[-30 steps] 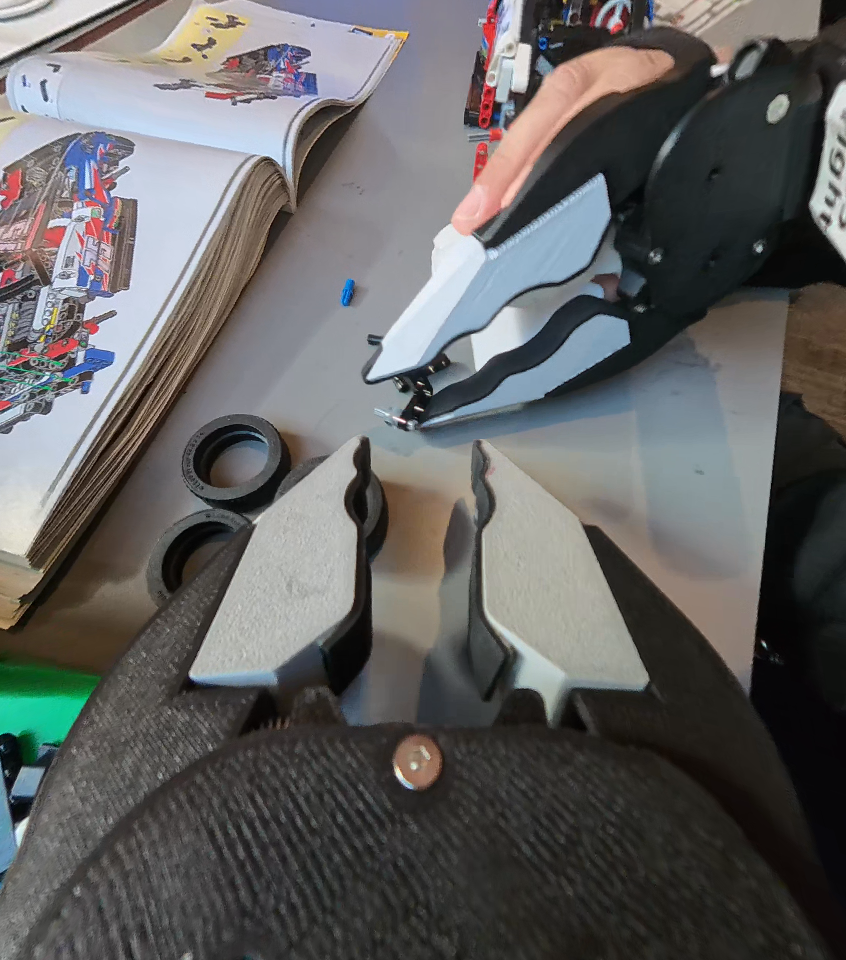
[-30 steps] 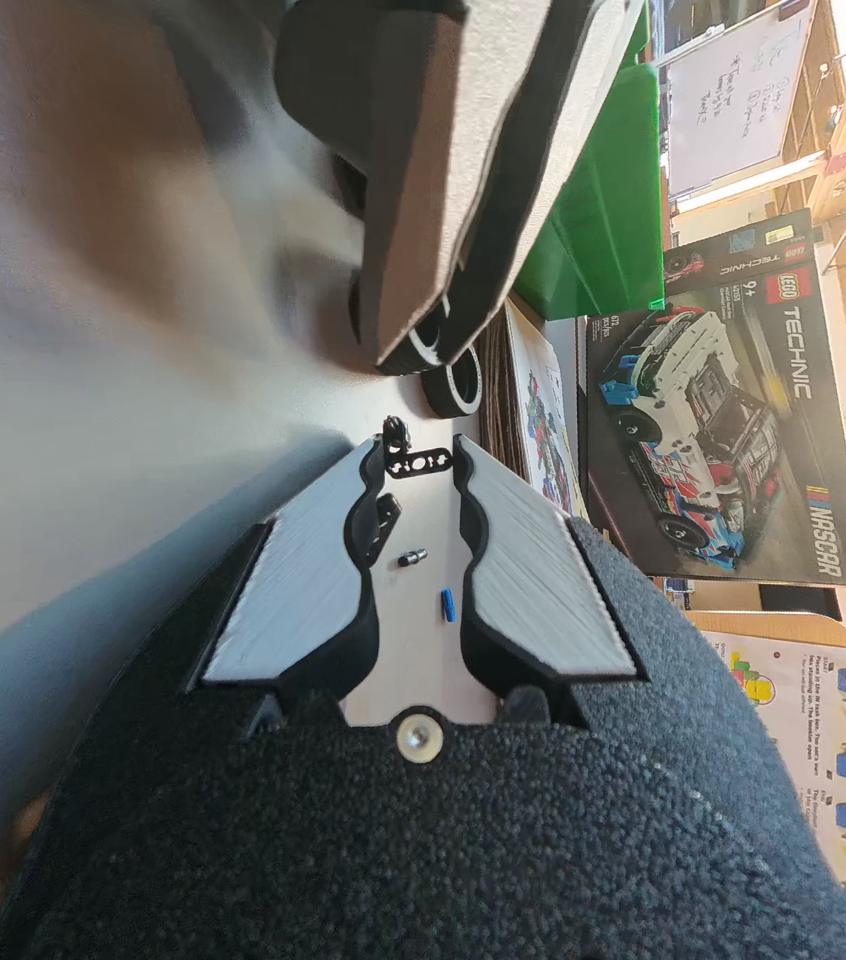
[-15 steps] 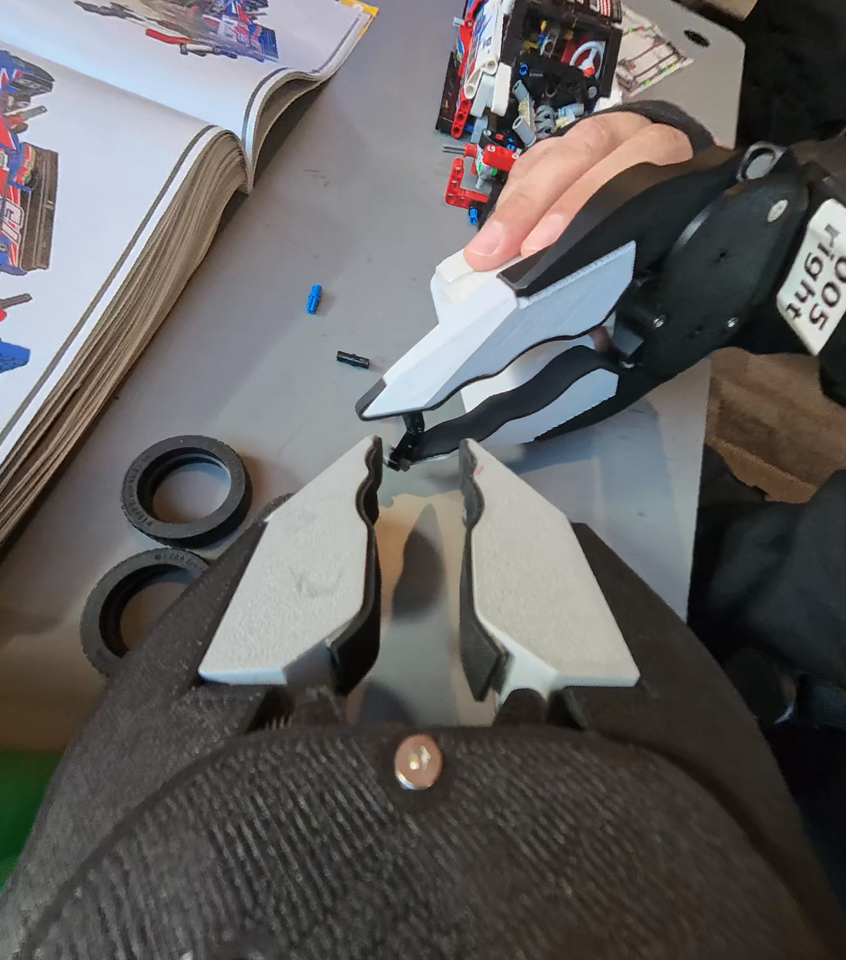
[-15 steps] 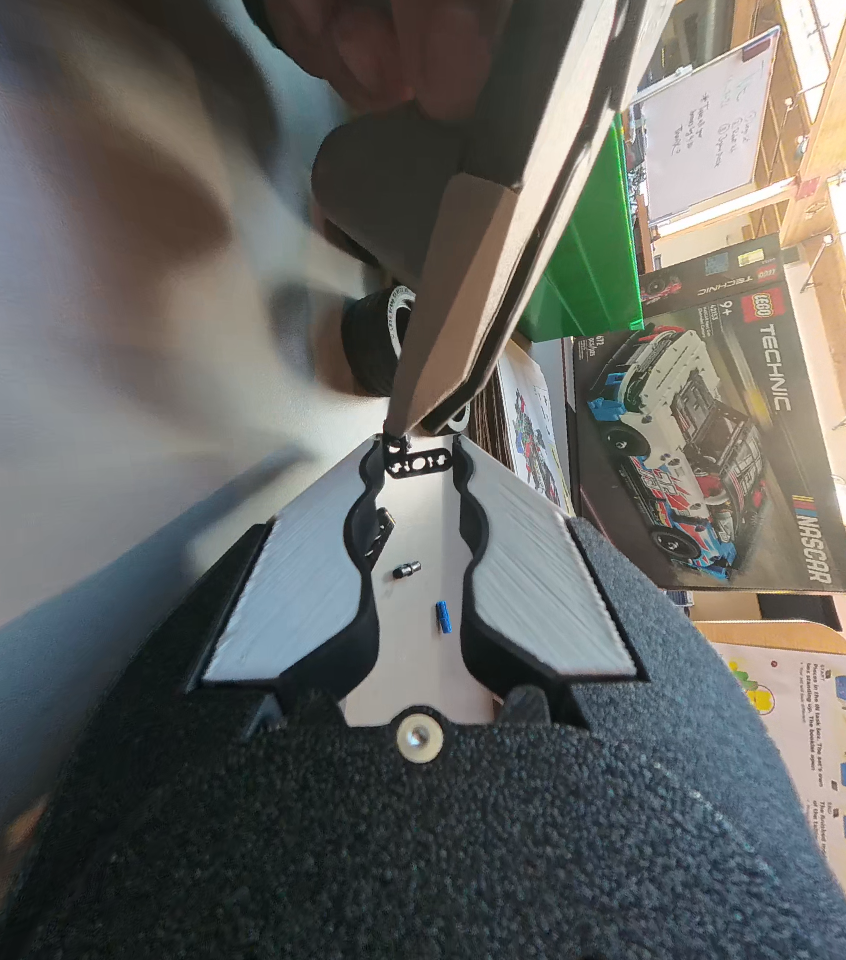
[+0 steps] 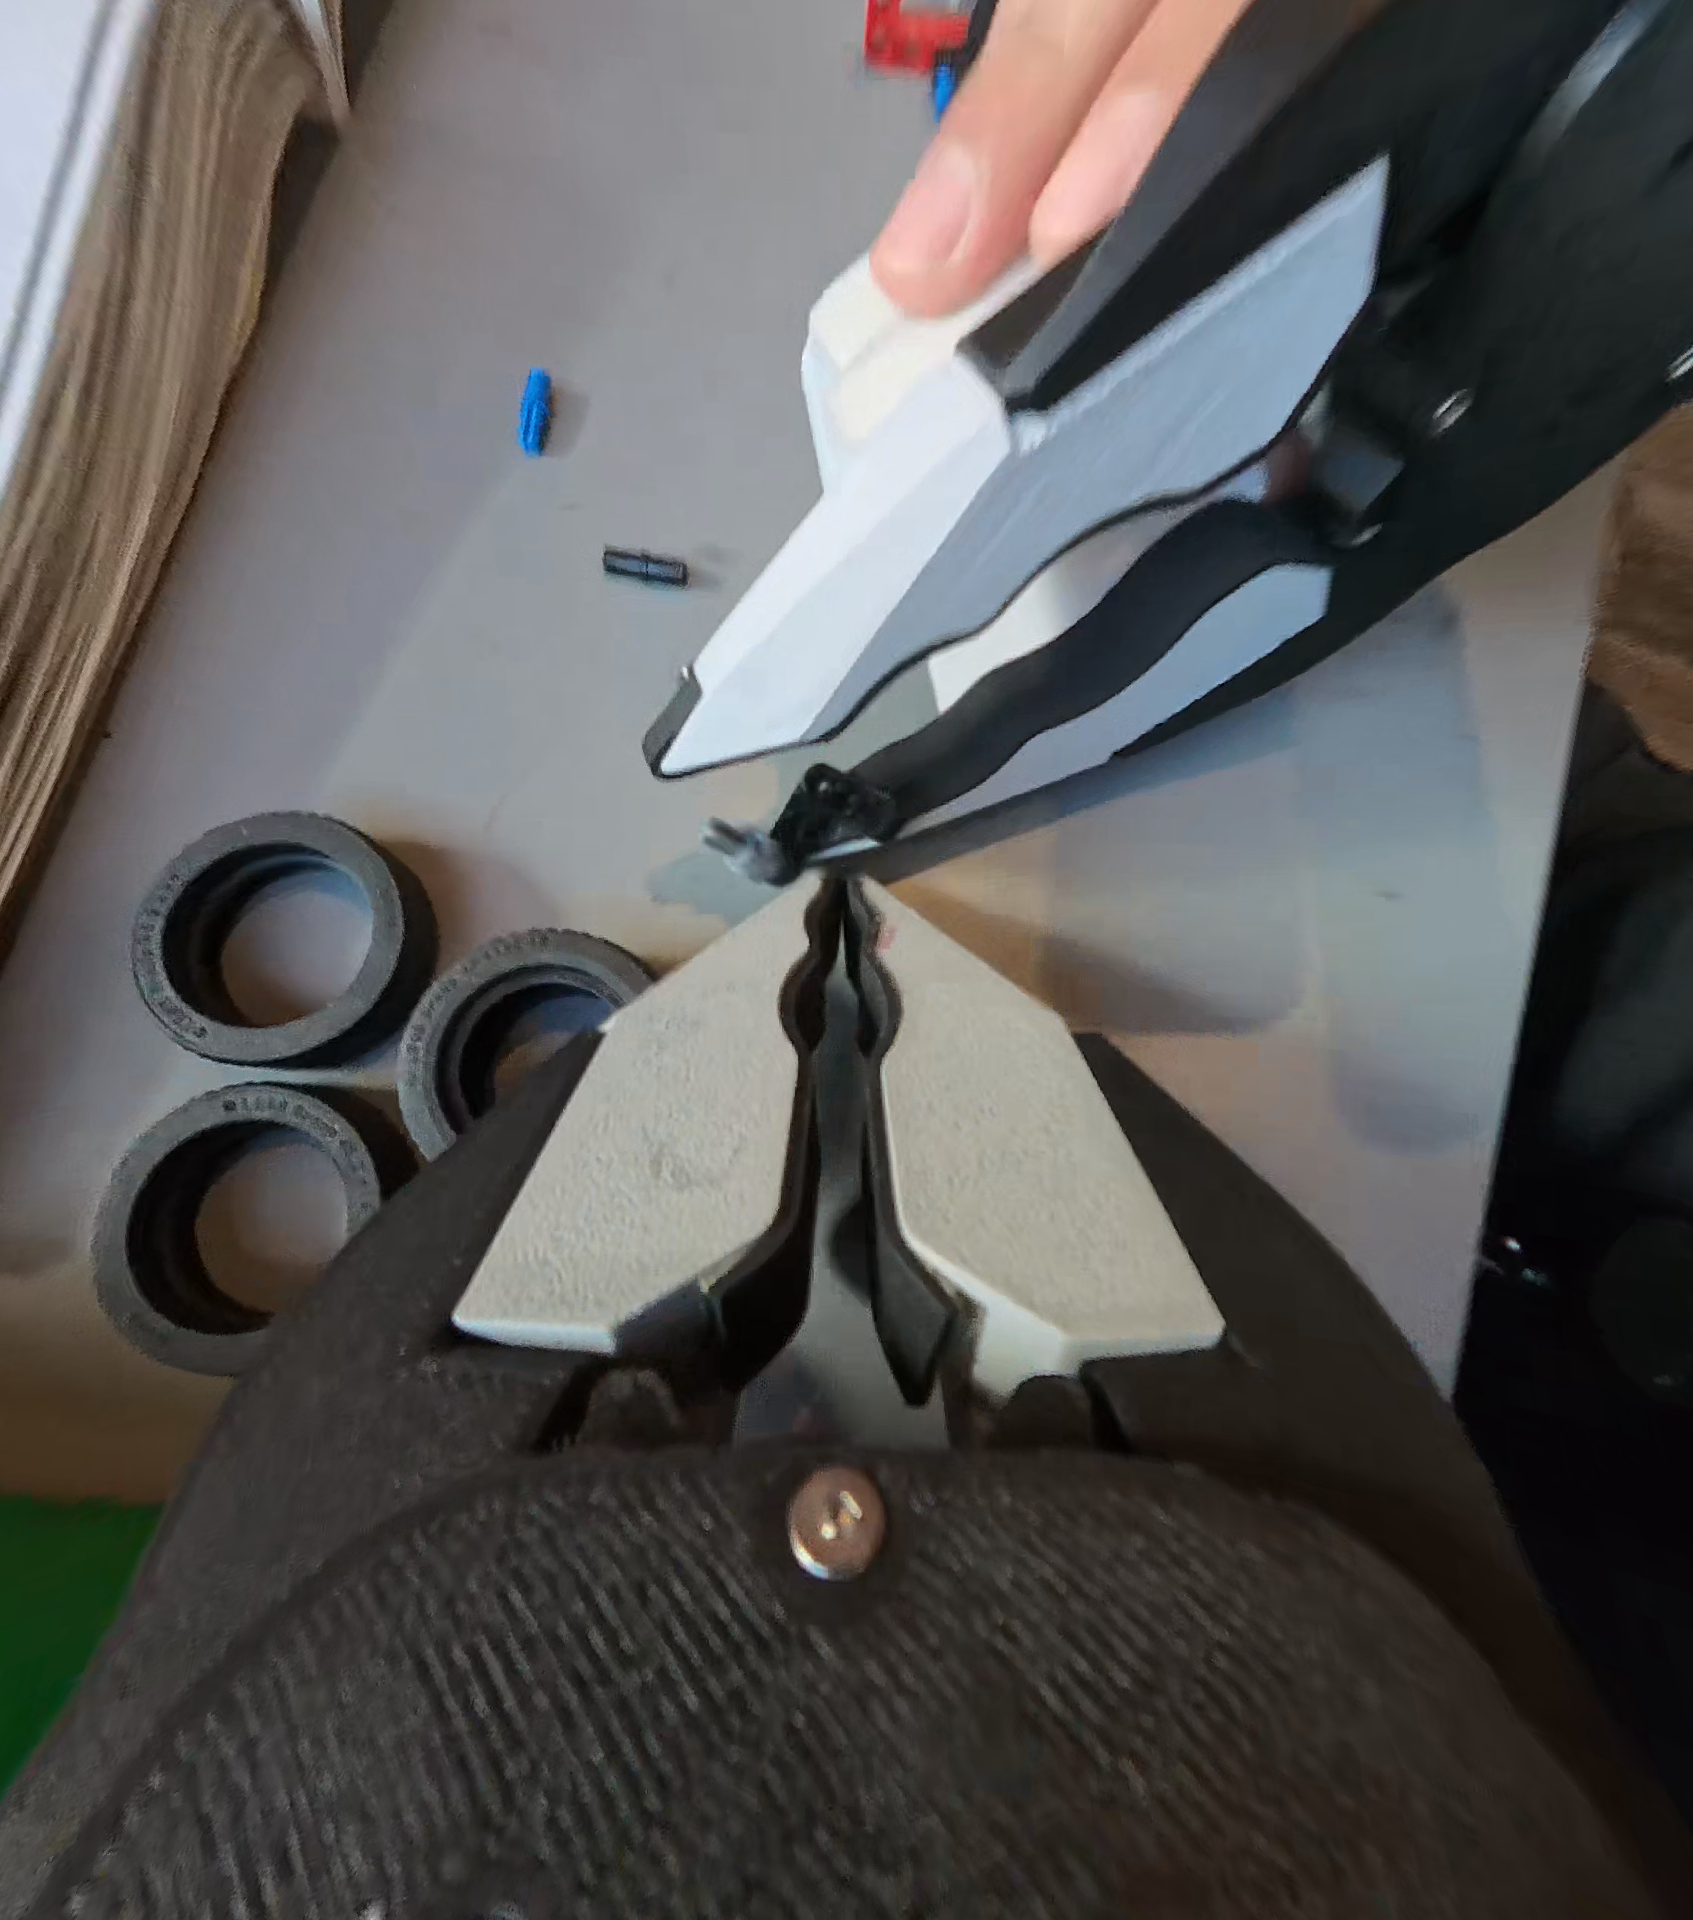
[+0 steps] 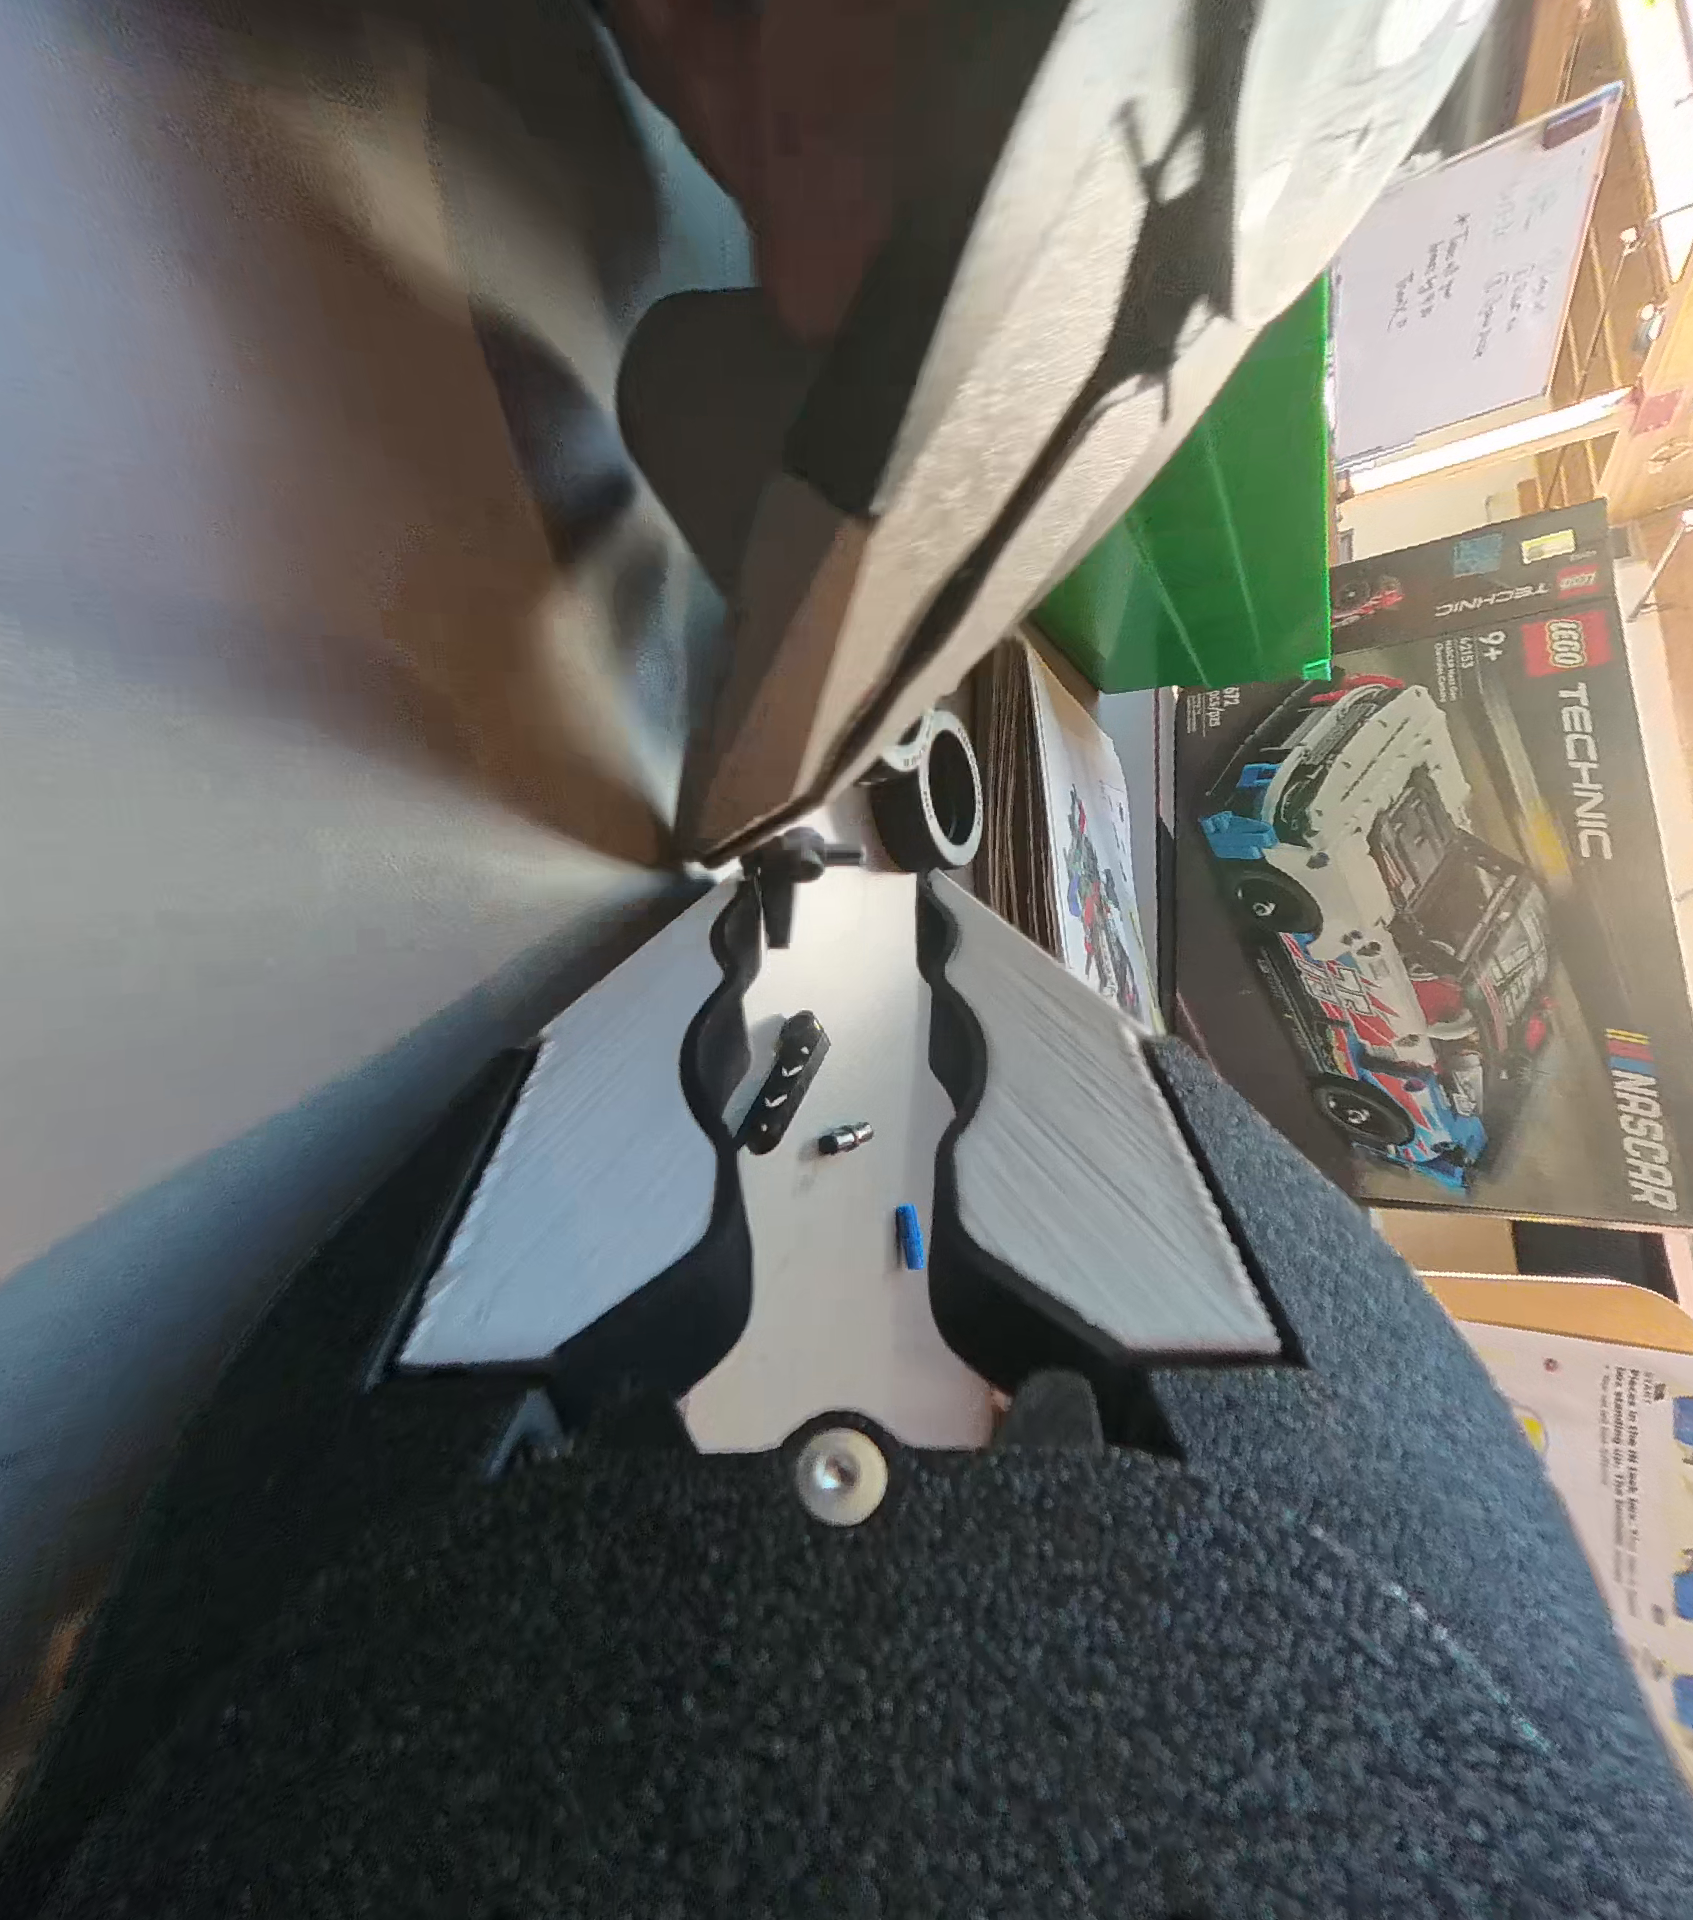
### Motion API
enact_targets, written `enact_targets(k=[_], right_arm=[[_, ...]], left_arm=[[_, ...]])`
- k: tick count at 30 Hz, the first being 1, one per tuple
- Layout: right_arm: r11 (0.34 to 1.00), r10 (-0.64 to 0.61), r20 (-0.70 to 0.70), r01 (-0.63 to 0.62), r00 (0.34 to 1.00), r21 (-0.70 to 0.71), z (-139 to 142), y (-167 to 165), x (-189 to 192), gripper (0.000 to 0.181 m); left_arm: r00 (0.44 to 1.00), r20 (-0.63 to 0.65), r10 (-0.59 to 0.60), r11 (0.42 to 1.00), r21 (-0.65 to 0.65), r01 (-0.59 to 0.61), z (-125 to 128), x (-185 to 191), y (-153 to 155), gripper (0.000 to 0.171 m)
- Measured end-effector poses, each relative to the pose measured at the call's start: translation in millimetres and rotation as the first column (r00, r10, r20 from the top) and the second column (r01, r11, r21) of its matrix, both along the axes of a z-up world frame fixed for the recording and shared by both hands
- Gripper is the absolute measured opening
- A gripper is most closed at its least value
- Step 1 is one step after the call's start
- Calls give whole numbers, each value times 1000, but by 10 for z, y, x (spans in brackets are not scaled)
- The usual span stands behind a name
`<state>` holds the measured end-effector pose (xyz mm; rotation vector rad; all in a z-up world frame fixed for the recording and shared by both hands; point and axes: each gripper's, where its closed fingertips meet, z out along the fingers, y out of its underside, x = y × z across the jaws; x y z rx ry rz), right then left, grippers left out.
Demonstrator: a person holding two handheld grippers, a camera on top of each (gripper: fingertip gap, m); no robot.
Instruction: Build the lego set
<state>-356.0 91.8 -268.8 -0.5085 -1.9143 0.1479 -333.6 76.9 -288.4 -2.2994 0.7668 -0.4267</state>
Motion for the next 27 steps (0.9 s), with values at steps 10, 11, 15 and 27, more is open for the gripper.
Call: enact_targets(k=[10, 11, 15, 27], right_arm=[[999, -5, 0, 5, 1000, -49, -4, 14, -6, 23], [998, -4, 5, 4, 1000, -66, -11, 11, -7, 23], [995, 3, -6, -4, 1000, -97, 16, -3, -9, 23], [871, -172, 40, 171, 984, -460, 161, 58, 158, 41]], left_arm=[[998, -9, 59, 995, 76, -58, 139, -141, -16, 30], [998, -30, 50, 993, 109, -46, 160, -150, -2, 33], [988, -155, 9, 984, 177, 18, 143, -154, 45, 35], [981, -193, 8, 981, 190, 29, 93, -175, -11, 32]])
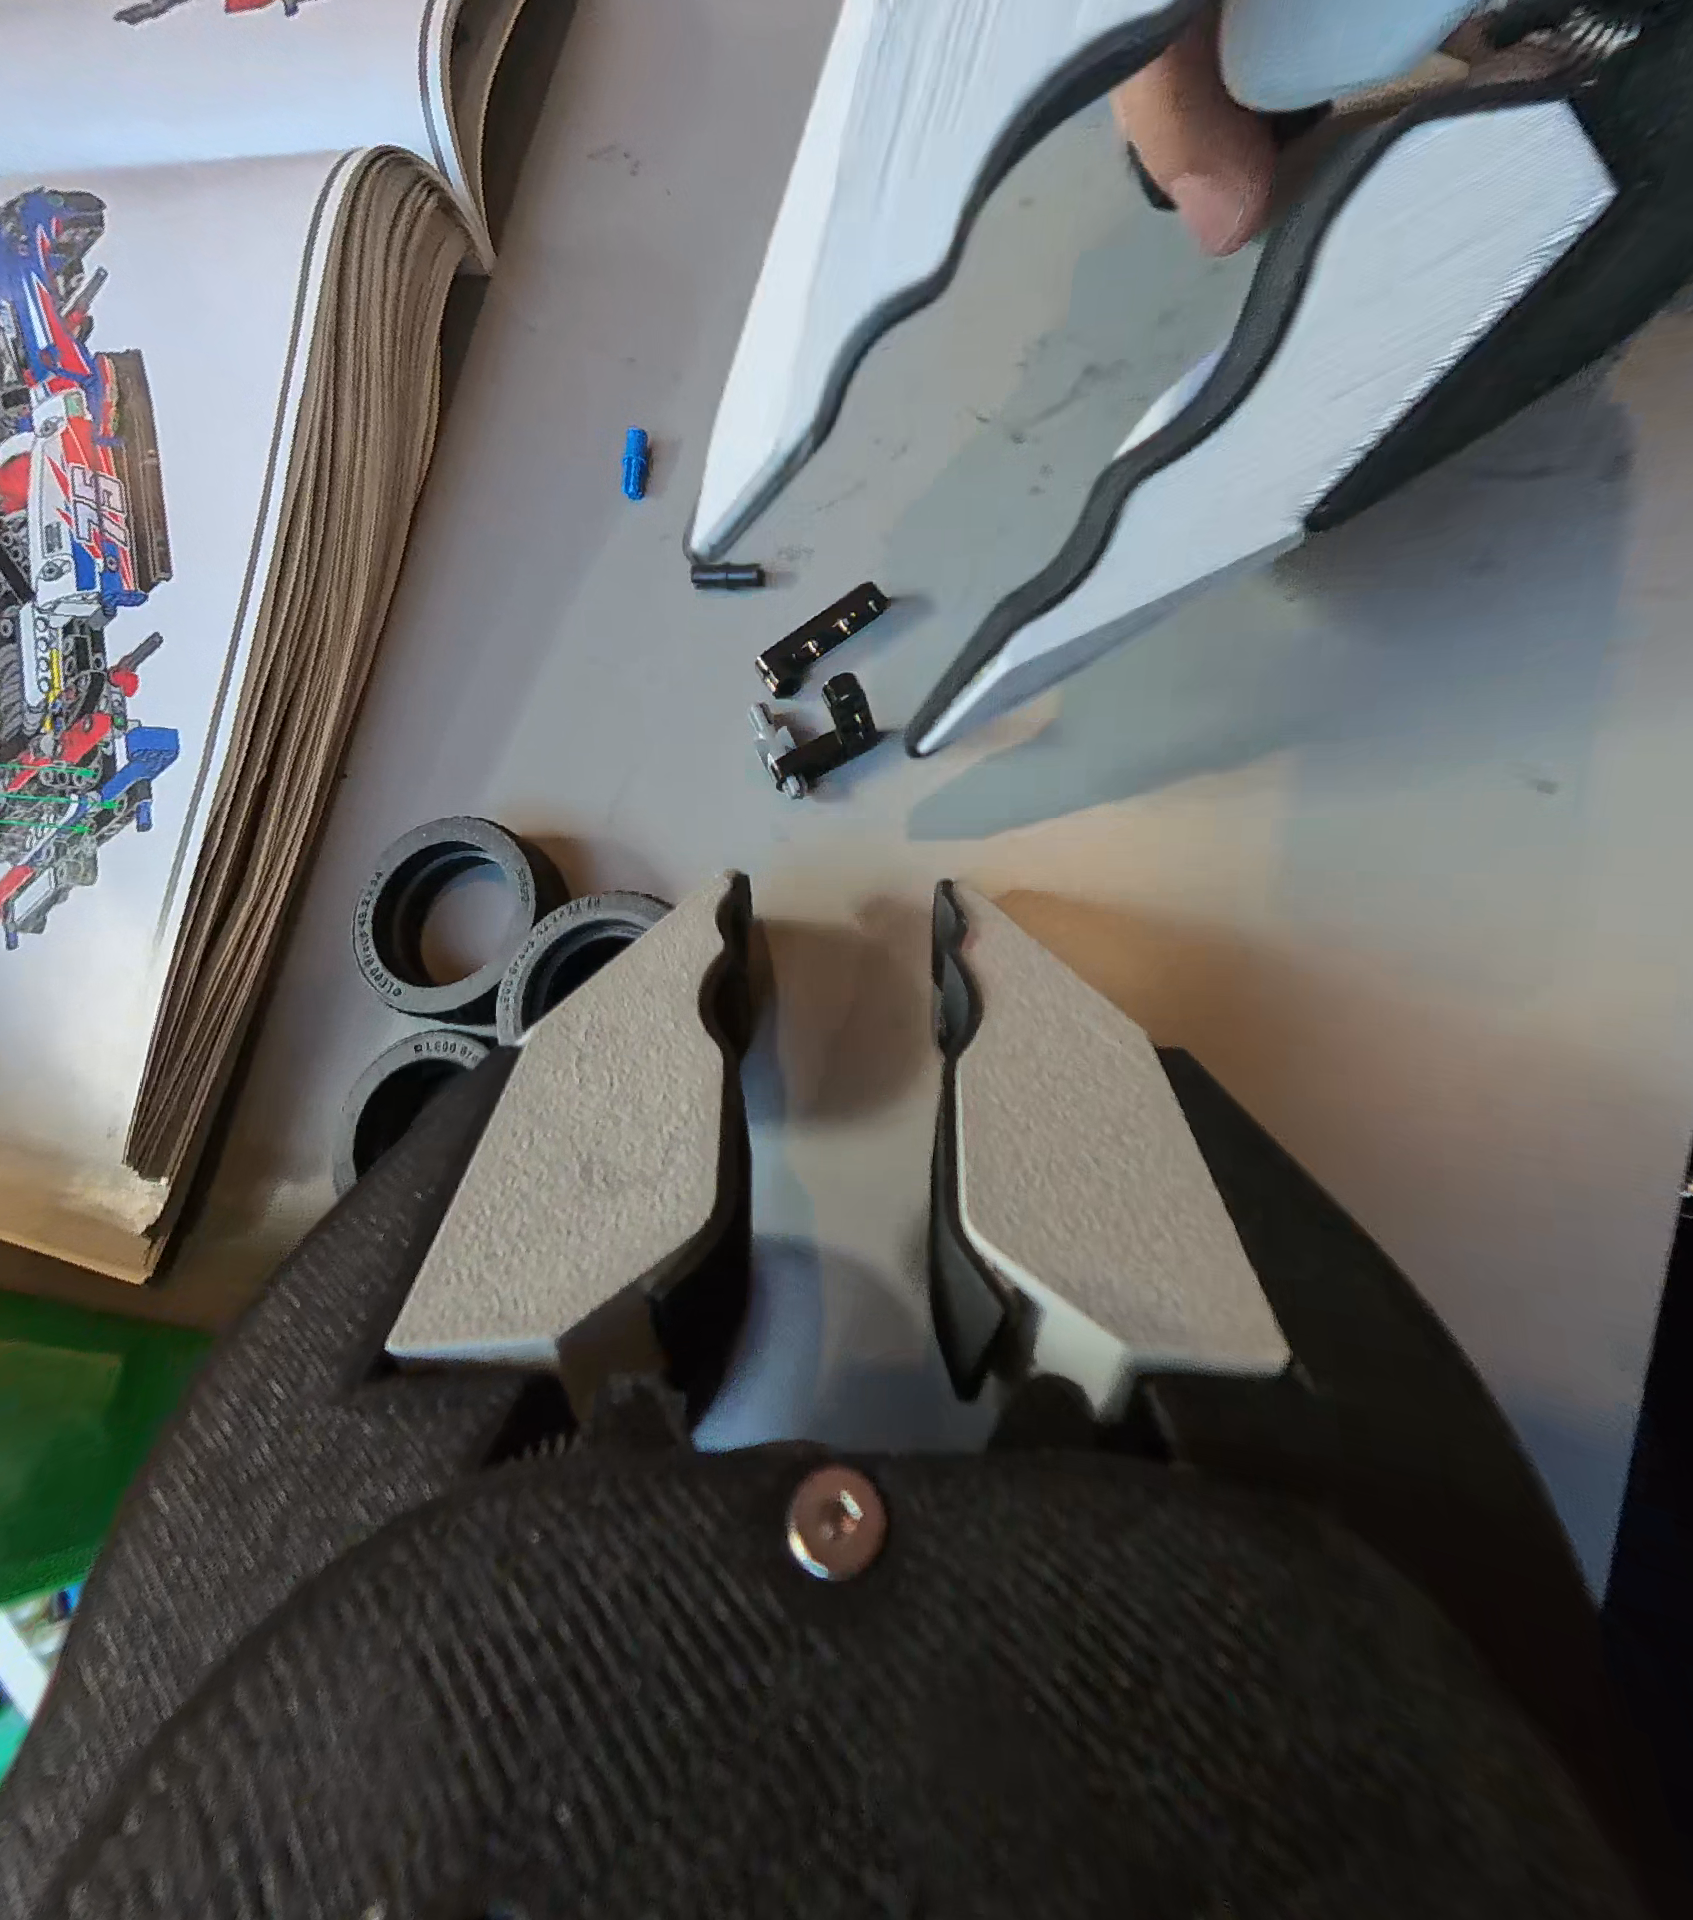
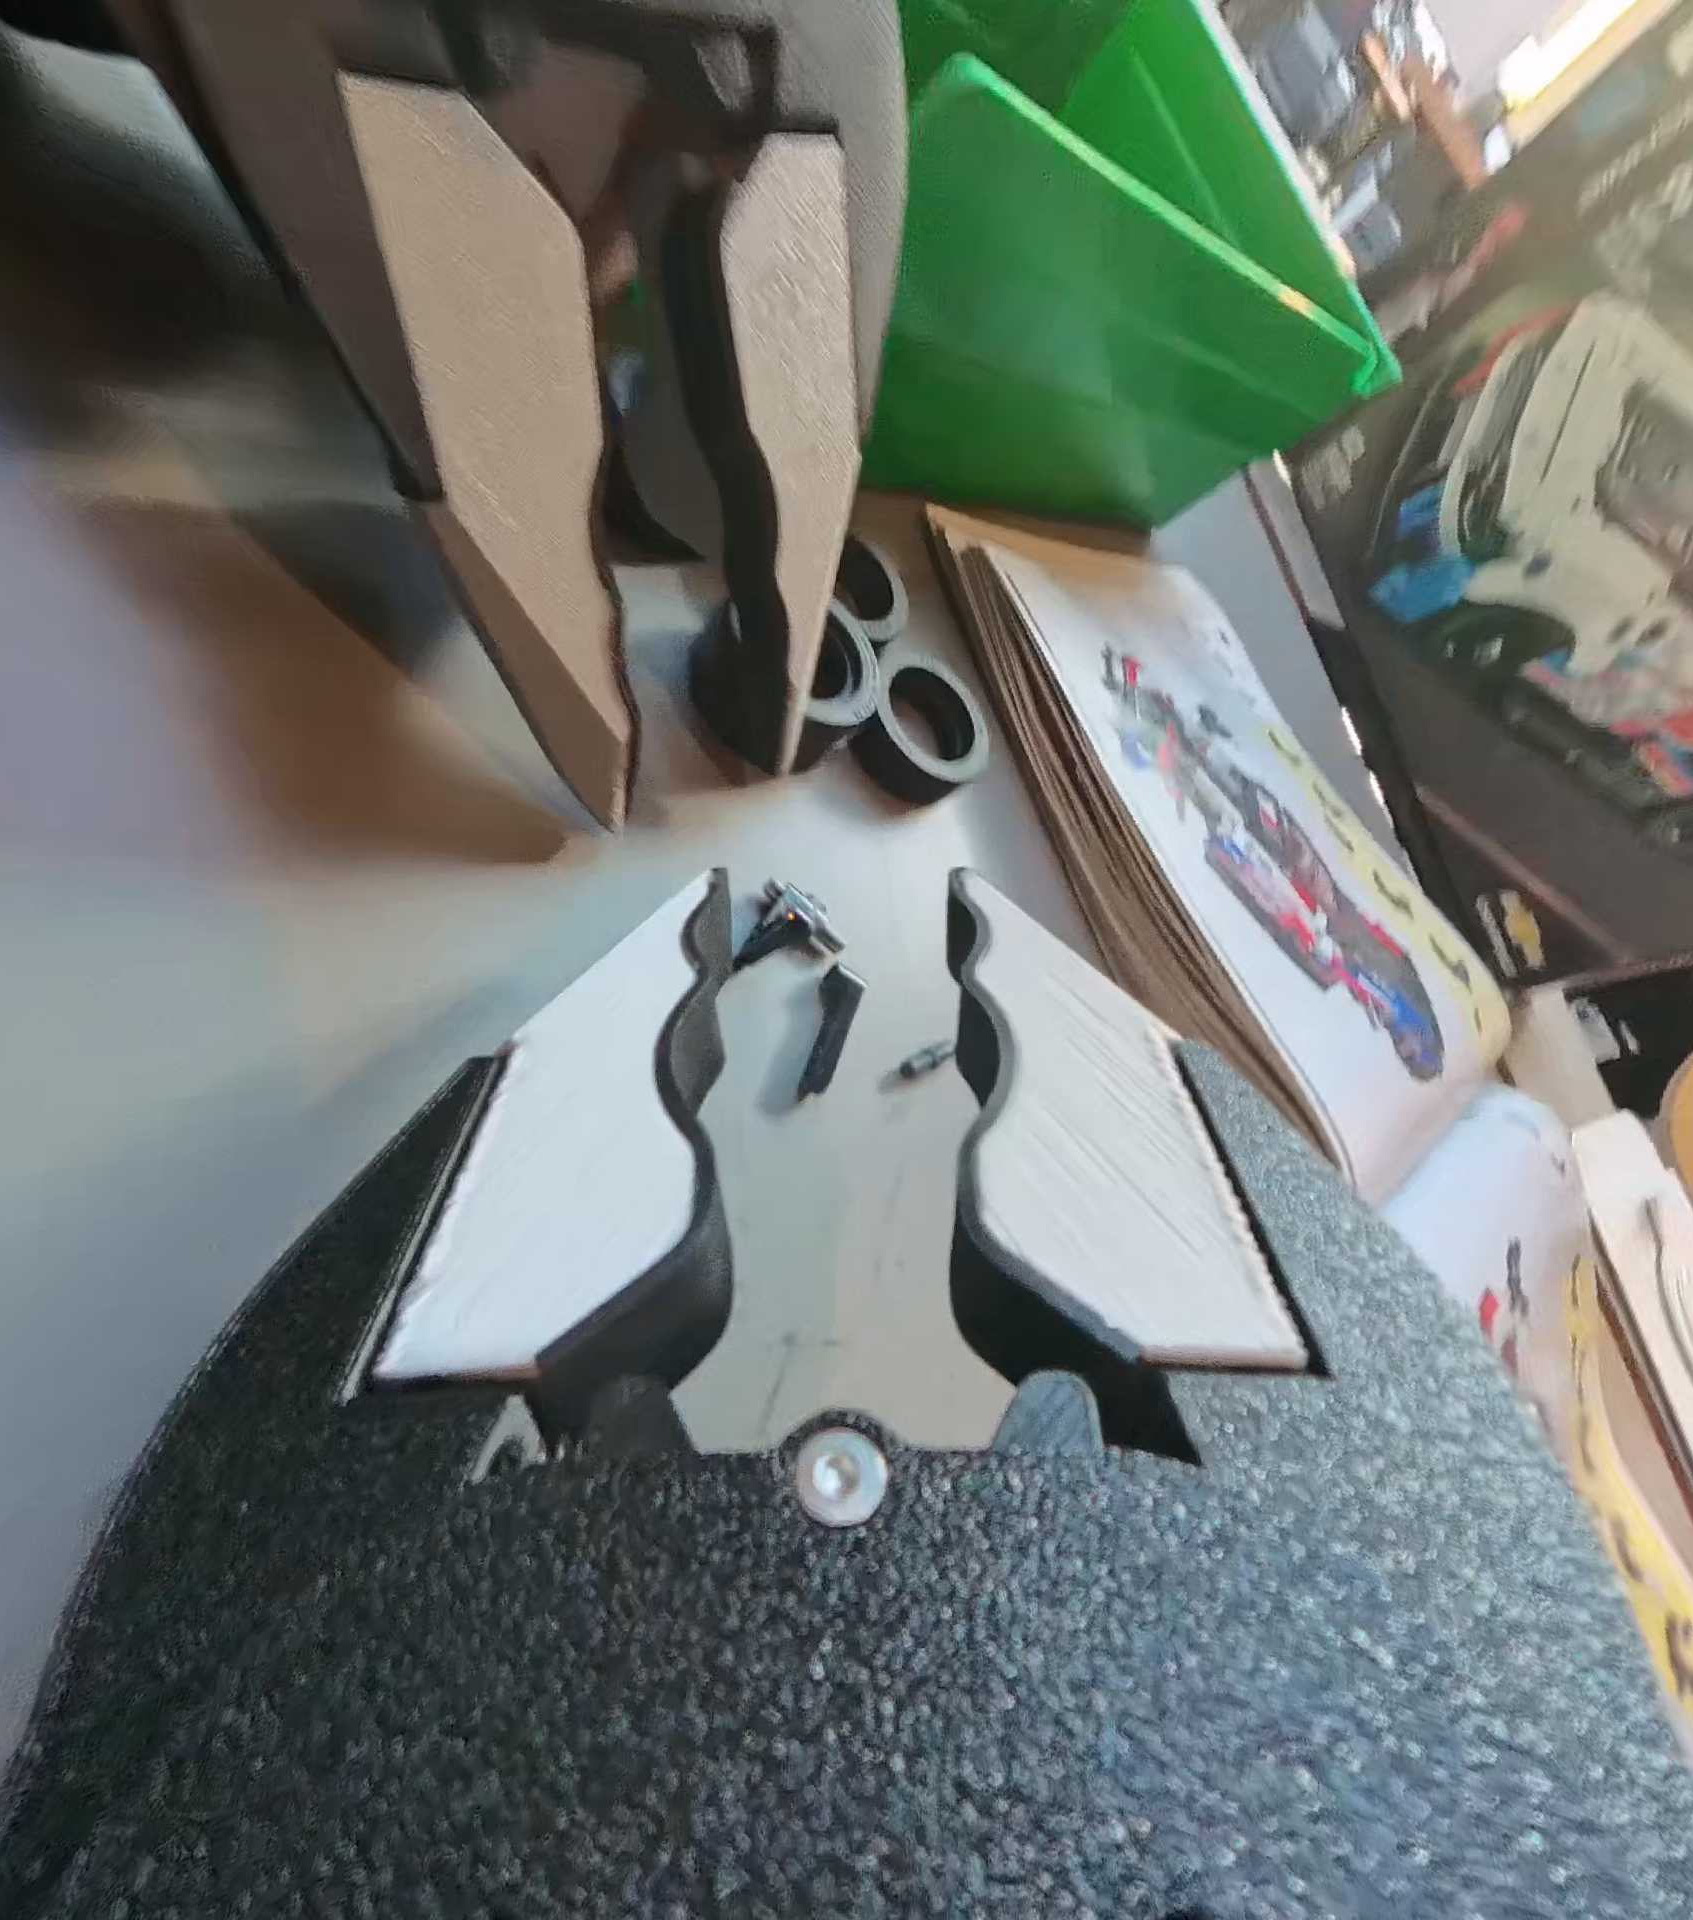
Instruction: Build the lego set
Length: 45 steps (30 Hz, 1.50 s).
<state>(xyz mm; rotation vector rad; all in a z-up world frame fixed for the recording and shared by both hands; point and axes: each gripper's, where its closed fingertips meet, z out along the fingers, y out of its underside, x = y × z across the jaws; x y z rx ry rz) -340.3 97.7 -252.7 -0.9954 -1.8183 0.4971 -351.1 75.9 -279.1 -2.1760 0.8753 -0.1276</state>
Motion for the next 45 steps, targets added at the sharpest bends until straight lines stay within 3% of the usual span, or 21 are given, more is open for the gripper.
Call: enact_targets(k=[5, 8, 15, 18, 25, 33, 45], right_arm=[[997, -58, 109, 62, 992, -34, -181, 123, 5, 43], [996, -83, 130, 80, 988, 25, -182, 208, 8, 38], [992, -126, 46, 127, 991, -11, 12, 274, 19, 29], [982, -174, 35, 176, 984, -64, -25, 318, 42, 24], [967, -212, 104, 224, 972, -123, -88, 312, 189, 23], [952, -214, 211, 251, 954, -172, -220, 327, 226, 24], [926, -202, 229, 262, 952, -271, -177, 270, 310, 24]], left_arm=[[999, 40, 6, 1000, 6, -6, 0, 7, -69, 33], [999, 46, 2, 1000, 10, -2, -9, -8, -168, 33], [1000, 17, 19, 993, 116, -21, 66, -93, -299, 33], [999, 19, 36, 988, 147, -39, 101, -127, -285, 33], [993, 111, -48, 999, 20, 46, 23, -44, -311, 31], [988, 132, -76, 997, 24, 73, 46, -36, -266, 26], [986, 137, -93, 996, 29, 90, 56, -21, -269, 23]])
